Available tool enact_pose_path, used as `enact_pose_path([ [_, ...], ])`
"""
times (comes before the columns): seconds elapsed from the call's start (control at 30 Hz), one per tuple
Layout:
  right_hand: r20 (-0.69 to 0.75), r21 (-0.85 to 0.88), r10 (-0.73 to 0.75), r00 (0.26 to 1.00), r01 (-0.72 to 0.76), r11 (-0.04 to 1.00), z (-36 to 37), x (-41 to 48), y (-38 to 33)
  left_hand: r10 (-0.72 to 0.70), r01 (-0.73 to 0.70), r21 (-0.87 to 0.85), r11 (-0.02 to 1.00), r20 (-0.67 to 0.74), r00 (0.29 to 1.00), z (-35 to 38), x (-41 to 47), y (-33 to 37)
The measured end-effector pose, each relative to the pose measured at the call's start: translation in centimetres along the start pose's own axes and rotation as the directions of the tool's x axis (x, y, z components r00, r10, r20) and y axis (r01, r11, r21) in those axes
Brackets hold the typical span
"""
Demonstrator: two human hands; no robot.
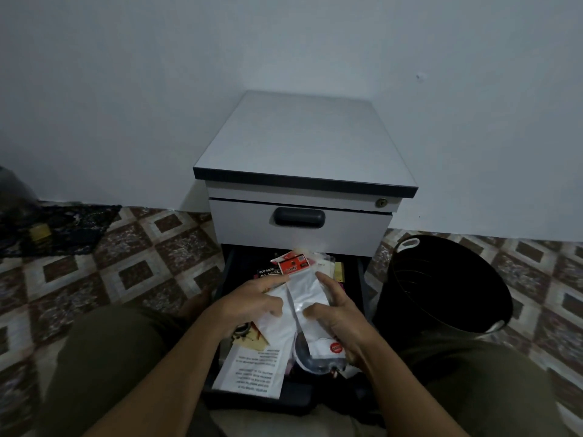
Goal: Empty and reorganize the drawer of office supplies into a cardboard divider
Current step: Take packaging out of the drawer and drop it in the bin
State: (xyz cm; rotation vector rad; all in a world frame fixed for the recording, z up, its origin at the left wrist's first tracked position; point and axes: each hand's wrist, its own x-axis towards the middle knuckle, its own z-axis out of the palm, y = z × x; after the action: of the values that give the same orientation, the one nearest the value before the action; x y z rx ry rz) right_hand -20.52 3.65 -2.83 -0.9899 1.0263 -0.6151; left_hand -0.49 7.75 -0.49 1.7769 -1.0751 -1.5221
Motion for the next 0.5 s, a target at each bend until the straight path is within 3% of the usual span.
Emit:
enact_pose_path([
  [0.5, -0.089, 0.003, -0.054, 0.995, 0.054, 0.999, -3.0, -5.7, -2.7, 0.034, -0.041, 0.064, 0.997, 0.111, 0.993, 3.6, -1.5, 3.8],
])
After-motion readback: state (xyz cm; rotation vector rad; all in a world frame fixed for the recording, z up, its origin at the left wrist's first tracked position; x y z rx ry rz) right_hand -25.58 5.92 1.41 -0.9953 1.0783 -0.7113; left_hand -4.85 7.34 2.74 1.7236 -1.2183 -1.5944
